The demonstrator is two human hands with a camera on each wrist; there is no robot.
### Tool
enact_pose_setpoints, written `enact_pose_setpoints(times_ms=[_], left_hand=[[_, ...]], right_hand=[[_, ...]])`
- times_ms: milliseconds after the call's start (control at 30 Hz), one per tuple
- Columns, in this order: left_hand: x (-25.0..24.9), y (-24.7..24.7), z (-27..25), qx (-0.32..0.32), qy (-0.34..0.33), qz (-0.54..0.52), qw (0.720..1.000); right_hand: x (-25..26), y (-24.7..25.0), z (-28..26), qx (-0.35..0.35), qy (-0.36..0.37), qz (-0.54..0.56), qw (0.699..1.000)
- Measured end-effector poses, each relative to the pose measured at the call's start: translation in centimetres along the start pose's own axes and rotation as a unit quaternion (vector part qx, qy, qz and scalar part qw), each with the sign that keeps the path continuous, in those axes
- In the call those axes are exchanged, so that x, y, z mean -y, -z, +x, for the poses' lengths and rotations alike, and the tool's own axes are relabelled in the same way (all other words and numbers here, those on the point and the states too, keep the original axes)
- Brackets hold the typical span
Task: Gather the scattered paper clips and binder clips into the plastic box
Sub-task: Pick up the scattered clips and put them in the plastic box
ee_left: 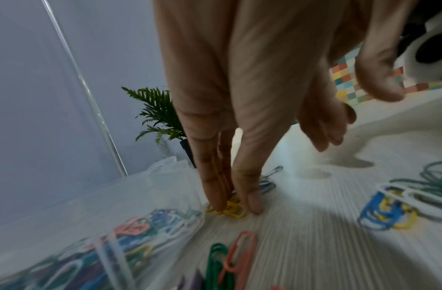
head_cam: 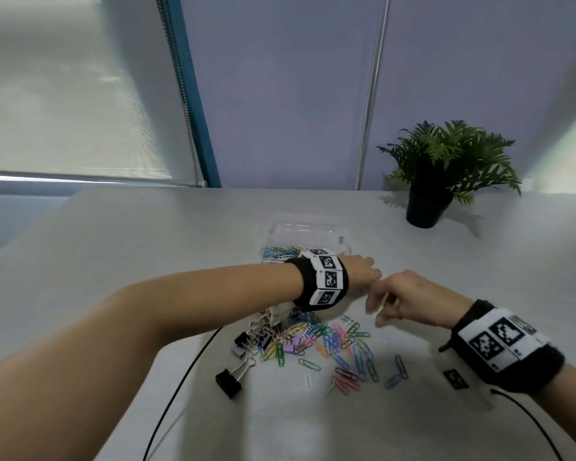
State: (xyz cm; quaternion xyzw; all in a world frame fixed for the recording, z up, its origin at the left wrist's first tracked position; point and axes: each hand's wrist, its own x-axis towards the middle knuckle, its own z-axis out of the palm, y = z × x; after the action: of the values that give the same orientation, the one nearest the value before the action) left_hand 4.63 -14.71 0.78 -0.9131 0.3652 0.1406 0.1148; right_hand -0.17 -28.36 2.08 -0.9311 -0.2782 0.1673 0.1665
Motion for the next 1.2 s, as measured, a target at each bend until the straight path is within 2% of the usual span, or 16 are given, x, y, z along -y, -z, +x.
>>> enact_pose_setpoints(times_ms=[100, 167, 467, 700, 867, 967, 1033, 1100, 1200], left_hand=[[0.5, -0.2, 0.0, 0.006, -0.024, 0.010, 1.000], [0.6, -0.5, -0.5, 0.012, -0.031, 0.022, 0.999], [1.7, -2.6, -4.3, 0.031, -0.035, -0.080, 0.996], [2.4, -3.0, -5.5, 0.006, -0.028, -0.116, 0.993], [3.5, -2.7, -5.6, -0.017, -0.027, -0.174, 0.984], [4.2, -2.3, -5.7, -0.022, -0.015, -0.237, 0.971], [4.2, -2.2, -6.0, -0.028, -0.012, -0.250, 0.968], [4.0, -2.4, -6.4, -0.034, -0.014, -0.228, 0.973], [3.4, -2.9, -6.9, -0.050, -0.009, -0.138, 0.989]], right_hand=[[-1.5, -0.6, -0.3, 0.027, -0.051, -0.056, 0.997], [-1.4, -1.8, -0.6, 0.049, -0.054, -0.080, 0.994], [2.3, -4.4, 1.3, 0.056, 0.058, -0.055, 0.995], [2.2, -3.1, 2.1, 0.014, 0.051, -0.035, 0.998], [0.8, -0.6, 2.0, -0.046, 0.018, 0.083, 0.995], [0.4, 1.2, 2.5, -0.067, 0.000, 0.194, 0.979], [0.6, 2.1, 3.1, -0.075, -0.002, 0.228, 0.971], [0.9, 2.8, 4.2, -0.079, 0.000, 0.253, 0.964], [1.5, 3.5, 6.2, -0.095, 0.007, 0.295, 0.951]])
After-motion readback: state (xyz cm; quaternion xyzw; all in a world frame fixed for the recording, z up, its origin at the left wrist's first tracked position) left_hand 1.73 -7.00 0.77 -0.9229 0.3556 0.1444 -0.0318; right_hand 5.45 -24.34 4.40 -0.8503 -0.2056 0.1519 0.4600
